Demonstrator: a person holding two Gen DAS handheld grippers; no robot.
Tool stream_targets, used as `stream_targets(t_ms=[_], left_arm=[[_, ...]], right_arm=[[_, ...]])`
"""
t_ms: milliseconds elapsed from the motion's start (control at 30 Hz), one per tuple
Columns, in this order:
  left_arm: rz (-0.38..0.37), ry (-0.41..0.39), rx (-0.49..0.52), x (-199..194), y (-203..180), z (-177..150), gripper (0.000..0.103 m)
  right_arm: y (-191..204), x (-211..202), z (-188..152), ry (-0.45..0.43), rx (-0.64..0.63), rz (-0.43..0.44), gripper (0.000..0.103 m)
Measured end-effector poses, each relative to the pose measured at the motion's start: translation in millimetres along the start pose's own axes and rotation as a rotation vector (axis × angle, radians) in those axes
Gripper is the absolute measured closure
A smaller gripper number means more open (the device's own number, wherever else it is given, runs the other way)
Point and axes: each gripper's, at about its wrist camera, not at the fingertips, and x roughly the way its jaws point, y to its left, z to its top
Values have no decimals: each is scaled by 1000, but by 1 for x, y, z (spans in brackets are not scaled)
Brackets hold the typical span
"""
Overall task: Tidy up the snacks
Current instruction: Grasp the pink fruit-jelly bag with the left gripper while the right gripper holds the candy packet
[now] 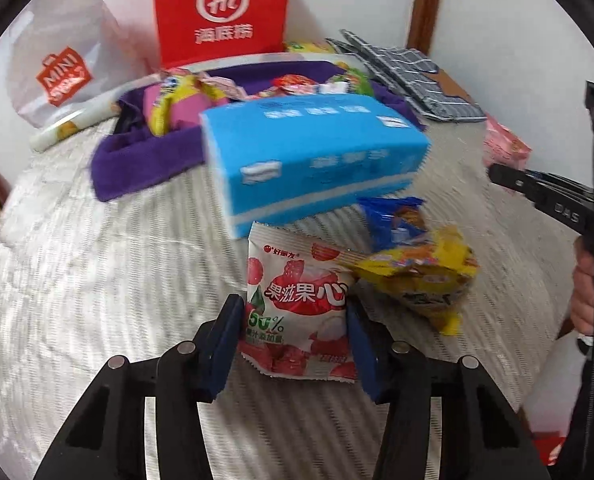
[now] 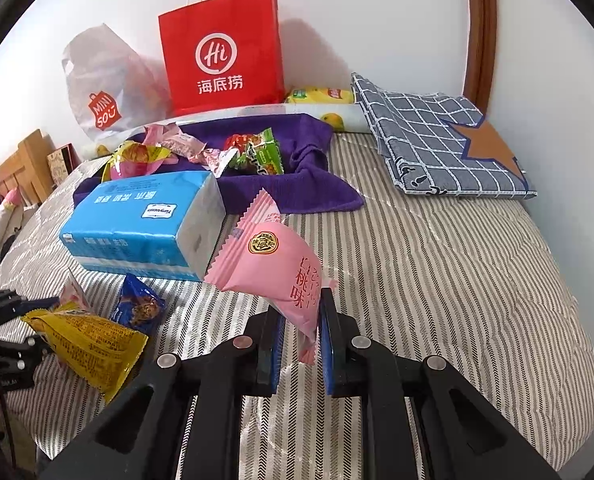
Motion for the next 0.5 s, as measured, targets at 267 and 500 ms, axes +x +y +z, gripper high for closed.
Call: stream_targets(t_ms=[267, 500], left_arm=[[54, 1, -89, 0, 40, 3, 52], [97, -29, -60, 9, 33, -1, 48]], right_arm=[[8, 6, -2, 34, -23, 68, 87], [16, 10, -4, 80, -11, 180, 87]])
